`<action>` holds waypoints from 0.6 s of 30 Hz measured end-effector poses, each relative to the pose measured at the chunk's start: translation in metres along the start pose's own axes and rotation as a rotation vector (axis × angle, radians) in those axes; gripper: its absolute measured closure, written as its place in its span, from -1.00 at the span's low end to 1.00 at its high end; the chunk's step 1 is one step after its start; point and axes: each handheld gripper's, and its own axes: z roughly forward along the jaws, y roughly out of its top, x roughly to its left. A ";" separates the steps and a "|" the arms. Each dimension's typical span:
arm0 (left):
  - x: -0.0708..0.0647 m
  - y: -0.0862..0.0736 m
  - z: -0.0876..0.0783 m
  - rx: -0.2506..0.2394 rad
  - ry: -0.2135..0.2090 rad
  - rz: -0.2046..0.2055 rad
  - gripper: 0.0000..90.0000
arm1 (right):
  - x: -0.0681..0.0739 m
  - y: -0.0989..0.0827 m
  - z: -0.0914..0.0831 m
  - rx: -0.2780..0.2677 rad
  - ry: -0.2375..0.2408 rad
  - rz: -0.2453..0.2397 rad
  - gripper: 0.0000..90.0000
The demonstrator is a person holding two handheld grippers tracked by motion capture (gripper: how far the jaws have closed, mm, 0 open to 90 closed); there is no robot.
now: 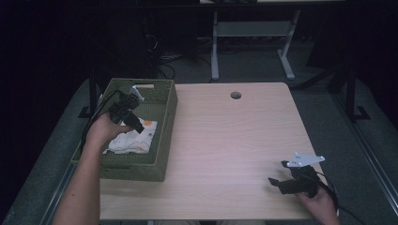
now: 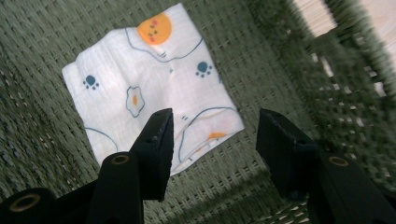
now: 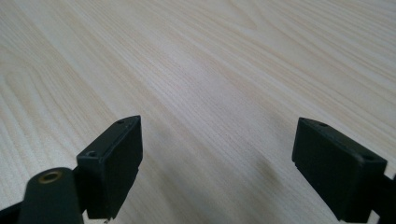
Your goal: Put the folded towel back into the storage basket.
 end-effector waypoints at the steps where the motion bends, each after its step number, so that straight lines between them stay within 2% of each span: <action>1: -0.001 0.001 -0.002 -0.004 0.001 0.002 0.04 | 0.000 0.000 0.000 0.000 0.000 -0.001 -0.65; 8: -0.008 0.001 -0.013 -0.019 0.006 -0.007 0.03 | -0.001 -0.001 -0.002 0.000 0.002 -0.002 -0.65; 14: -0.020 0.003 -0.020 -0.038 0.016 0.016 0.00 | -0.003 -0.002 -0.004 -0.006 0.007 0.007 -0.65; 18: -0.033 0.006 -0.024 -0.042 0.016 0.032 -0.01 | -0.003 -0.003 -0.004 -0.006 0.006 0.006 -0.65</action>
